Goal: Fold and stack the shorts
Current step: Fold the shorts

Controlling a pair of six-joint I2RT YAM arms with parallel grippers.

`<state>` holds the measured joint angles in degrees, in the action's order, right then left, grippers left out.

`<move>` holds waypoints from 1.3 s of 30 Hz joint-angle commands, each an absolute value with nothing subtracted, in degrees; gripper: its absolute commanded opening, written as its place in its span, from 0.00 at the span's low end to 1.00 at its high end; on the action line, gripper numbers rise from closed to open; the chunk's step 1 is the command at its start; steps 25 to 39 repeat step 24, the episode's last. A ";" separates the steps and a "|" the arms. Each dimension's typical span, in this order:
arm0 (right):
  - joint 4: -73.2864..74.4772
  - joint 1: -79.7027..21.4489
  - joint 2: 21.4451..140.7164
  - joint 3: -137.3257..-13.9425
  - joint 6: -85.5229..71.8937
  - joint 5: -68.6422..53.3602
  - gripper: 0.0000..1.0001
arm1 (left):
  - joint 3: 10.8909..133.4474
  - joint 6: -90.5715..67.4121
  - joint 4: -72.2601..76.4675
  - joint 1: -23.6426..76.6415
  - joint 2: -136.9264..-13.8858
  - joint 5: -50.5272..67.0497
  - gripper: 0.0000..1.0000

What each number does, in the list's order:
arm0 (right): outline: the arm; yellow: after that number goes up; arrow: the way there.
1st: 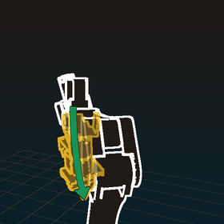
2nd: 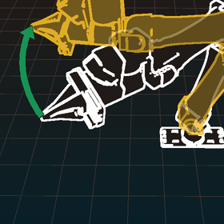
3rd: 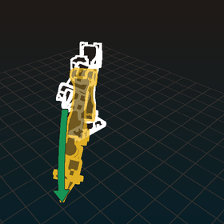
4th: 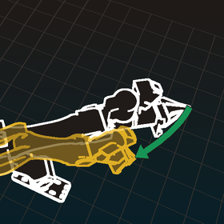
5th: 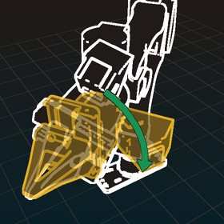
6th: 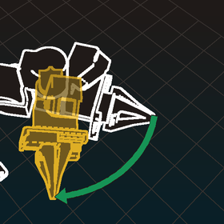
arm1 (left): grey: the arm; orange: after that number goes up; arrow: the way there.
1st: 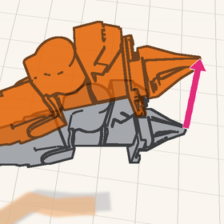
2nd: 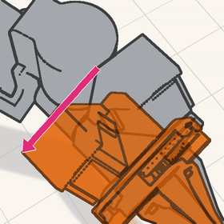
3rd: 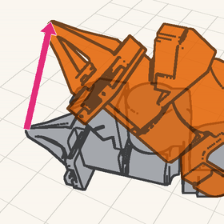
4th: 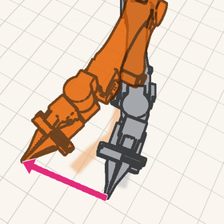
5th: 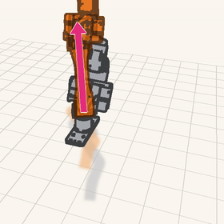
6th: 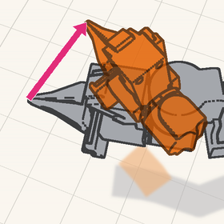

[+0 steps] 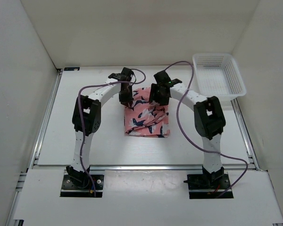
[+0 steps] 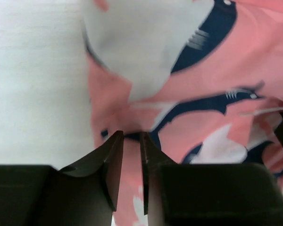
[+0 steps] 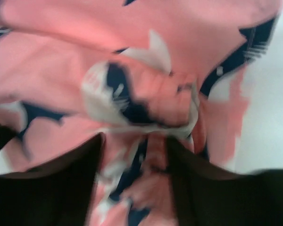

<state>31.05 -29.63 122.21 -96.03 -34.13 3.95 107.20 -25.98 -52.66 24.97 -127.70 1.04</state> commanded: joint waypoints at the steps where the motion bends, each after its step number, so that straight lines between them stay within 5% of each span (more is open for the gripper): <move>1: 31.82 -29.36 108.57 -95.37 -32.34 6.41 0.74 | 108.90 -24.87 -53.96 25.05 -115.08 -0.43 0.33; 2: 31.82 -29.36 104.02 -94.06 -31.56 7.11 0.81 | 108.90 -24.35 -54.49 25.05 -113.40 -0.44 0.38; 4: 34.36 -29.36 98.04 -92.73 -30.94 10.79 0.88 | 108.37 -23.82 -55.63 24.52 -109.88 -1.22 0.62; 8: 39.63 -29.36 88.63 -87.38 -29.79 19.12 0.93 | 103.55 -24.43 -56.77 23.99 -97.78 -2.80 0.98; 9: 40.33 -28.83 86.42 -85.45 -29.79 20.81 0.95 | 100.32 -24.43 -56.78 23.47 -95.47 -3.60 1.00; 22: 52.91 -27.77 55.74 -63.47 -33.57 33.57 0.99 | 73.22 -34.18 -57.92 21.80 -59.61 -16.78 1.00; 39: 54.05 -27.77 53.28 -62.14 -35.41 33.57 0.99 | 72.08 -35.50 -58.45 21.80 -58.01 -17.83 1.00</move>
